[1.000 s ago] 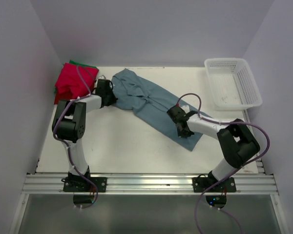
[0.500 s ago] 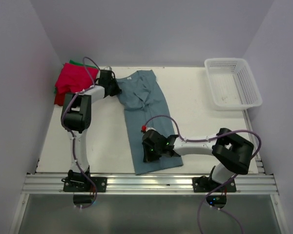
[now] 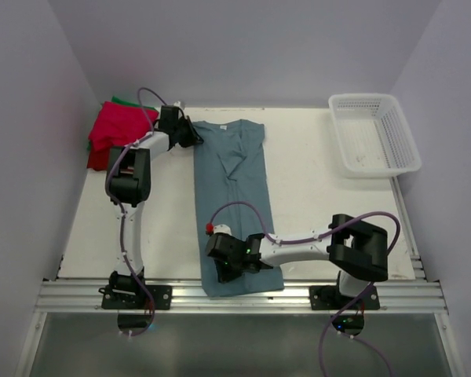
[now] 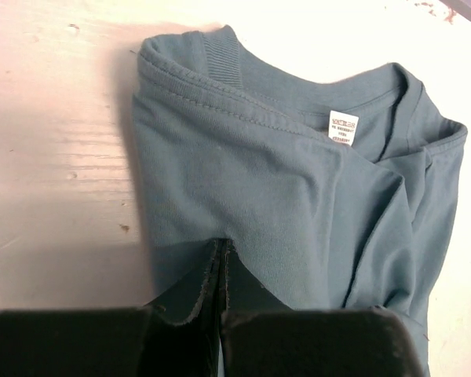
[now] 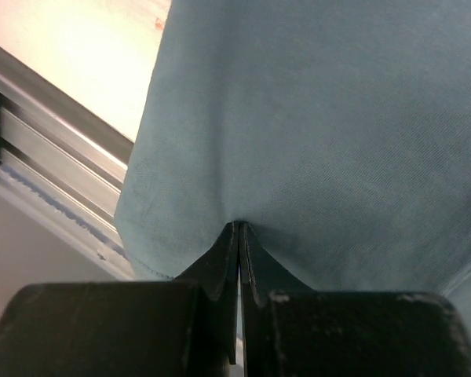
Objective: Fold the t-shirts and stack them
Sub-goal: Fold the tshirt
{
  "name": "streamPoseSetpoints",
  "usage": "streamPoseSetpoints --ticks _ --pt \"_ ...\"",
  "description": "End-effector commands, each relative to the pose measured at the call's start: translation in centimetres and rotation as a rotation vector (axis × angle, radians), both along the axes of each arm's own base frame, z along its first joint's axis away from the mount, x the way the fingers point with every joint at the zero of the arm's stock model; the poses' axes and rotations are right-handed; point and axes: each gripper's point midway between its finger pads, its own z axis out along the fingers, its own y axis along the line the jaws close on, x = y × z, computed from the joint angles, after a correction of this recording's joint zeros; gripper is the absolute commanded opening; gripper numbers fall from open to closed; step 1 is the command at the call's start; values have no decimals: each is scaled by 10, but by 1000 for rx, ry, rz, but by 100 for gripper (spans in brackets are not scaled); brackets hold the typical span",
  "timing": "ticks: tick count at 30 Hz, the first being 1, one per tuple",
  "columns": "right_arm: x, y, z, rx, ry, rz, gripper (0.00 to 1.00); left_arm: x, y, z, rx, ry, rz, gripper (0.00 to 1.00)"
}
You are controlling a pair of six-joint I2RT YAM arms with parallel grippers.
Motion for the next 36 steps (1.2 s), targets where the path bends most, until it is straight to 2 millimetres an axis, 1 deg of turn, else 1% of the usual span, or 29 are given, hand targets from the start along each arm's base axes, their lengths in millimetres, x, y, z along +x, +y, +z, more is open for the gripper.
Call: streamPoseSetpoints --ticks 1,2,3,4,5,6,7,8,9,10,11,12,13,14,15,16,17,18,19,20,22,23,24,25,27,28,29,32,36 --pt "-31 -36 -4 -203 20 152 0 13 -9 12 -49 -74 -73 0" --pt "-24 -31 4 -196 -20 174 0 16 -11 29 -61 -110 -80 0" --pt "-15 -16 22 -156 -62 173 1 23 -13 46 -70 -171 -88 0" --pt "-2 -14 36 -152 -129 181 6 25 -14 70 -74 -218 -94 0" --pt "7 -1 57 -106 -173 177 21 26 -14 84 -75 -242 -99 2" --pt "21 1 71 -89 -211 159 30 25 -13 96 -66 -266 -108 9" --pt "34 -1 91 -75 -275 152 38 22 -12 123 -58 -306 -106 20" --pt "47 4 115 -34 -324 125 55 17 -12 135 -53 -316 -109 26" --pt "63 -1 130 -21 -356 86 62 13 -11 146 -50 -334 -114 35" --pt "76 -6 157 26 -415 65 67 1 -14 163 -47 -357 -127 39" --pt "86 -8 174 55 -444 39 72 -6 -17 169 -35 -366 -140 44" --pt "103 -18 184 54 -467 -5 73 -16 -17 161 -2 -337 -145 50" --pt "113 -26 196 56 -503 -23 73 -23 -24 168 1 -348 -169 50" --pt "124 -37 214 64 -549 -69 74 -31 -37 164 -5 -336 -207 50" --pt "138 -55 219 30 -570 -117 74 -36 -44 159 -14 -320 -238 50" --pt "145 -64 226 17 -591 -141 75 -42 -52 147 -35 -288 -279 50" --pt "154 -78 241 13 -634 -191 75 -48 -58 138 -43 -255 -304 50" --pt "161 -91 245 -14 -649 -224 76 -52 -62 130 -40 -240 -330 50" --pt "164 -100 250 -24 -667 -244 78 -56 -68 118 -42 -215 -353 50" --pt "167 -111 260 -21 -691 -279 80 -62 -76 111 -46 -191 -382 50" --pt "171 -127 268 -38 -721 -324 81 -69 -86 93 -54 -151 -420 50" --pt "172 -134 269 -43 -727 -340 82 -72 -88 86 -55 -129 -427 50" --pt "171 -143 277 -32 -742 -361 82 -71 -89 82 -54 -116 -429 49" --pt "170 -147 278 -33 -745 -374 82 -71 -90 69 -48 -89 -428 49" --pt "168 -159 286 -22 -760 -402 83 -72 -91 59 -41 -64 -428 49" --pt "168 -164 288 -25 -769 -418 83 -71 -87 48 -18 -41 -410 48" --pt "168 -168 289 -24 -773 -429 83 -73 -87 42 -4 -24 -408 48" --pt "166 -177 292 -18 -783 -448 83 -73 -82 30 64 1 -373 47" --pt "165 -184 291 -29 -785 -462 83 -74 -81 27 94 8 -357 46"
